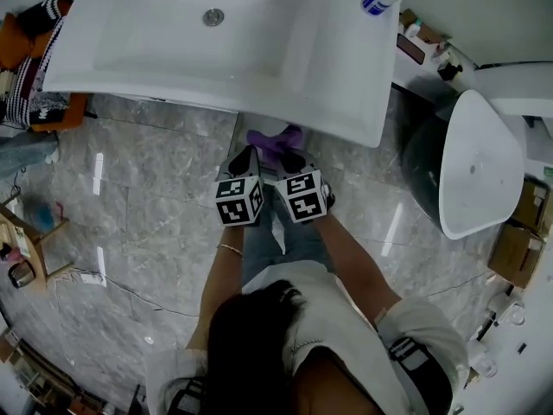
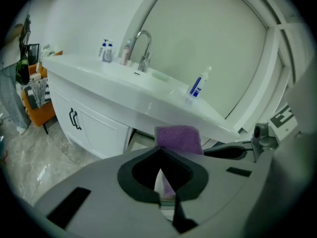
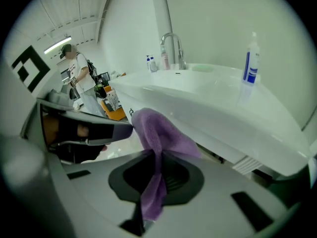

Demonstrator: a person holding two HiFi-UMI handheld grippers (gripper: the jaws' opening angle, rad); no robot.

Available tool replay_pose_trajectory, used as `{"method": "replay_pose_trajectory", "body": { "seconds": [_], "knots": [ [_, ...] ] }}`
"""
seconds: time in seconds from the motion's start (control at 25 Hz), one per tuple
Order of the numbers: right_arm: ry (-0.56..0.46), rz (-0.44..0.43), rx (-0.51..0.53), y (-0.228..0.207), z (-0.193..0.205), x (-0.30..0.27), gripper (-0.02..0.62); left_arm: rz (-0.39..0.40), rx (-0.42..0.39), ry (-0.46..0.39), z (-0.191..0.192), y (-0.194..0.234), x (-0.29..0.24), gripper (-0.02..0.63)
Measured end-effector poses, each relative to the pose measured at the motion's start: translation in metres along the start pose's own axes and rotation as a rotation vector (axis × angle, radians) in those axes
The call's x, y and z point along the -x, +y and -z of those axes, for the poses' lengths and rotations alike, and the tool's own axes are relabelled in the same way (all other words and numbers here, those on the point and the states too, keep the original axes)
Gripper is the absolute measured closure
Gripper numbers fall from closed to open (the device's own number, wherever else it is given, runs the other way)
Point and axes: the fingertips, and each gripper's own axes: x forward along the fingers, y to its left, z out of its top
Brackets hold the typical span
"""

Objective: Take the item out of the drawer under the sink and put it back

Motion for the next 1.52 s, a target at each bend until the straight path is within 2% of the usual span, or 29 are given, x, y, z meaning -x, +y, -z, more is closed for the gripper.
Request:
{"method": "replay_pose_trajectory", "body": {
  "seconds": [0.16,0.76,1.2,1.4,1.52],
  "knots": [
    [-0.060,-0.012,-0.047,-0.001,-0.019,0.025,0.551,0.039,-0.045,-0.033,-0.009,-0.018,0.018,0.603],
    [-0.257,0.027,-0.070,0.009,-0.062,0.115,0.551,0.087,-0.055,-0.210,-0.054,-0.046,0.084,0.603],
    [-0.452,0.115,-0.066,-0.009,-0.108,0.185,0.551,0.126,-0.112,-0.326,-0.091,-0.082,0.120,0.603],
    [-0.542,0.158,-0.050,-0.017,-0.133,0.209,0.551,0.148,-0.149,-0.409,-0.121,-0.100,0.133,0.603],
    [-0.583,0.178,-0.039,-0.019,-0.146,0.219,0.551,0.153,-0.142,-0.461,-0.142,-0.108,0.144,0.603]
  ]
}}
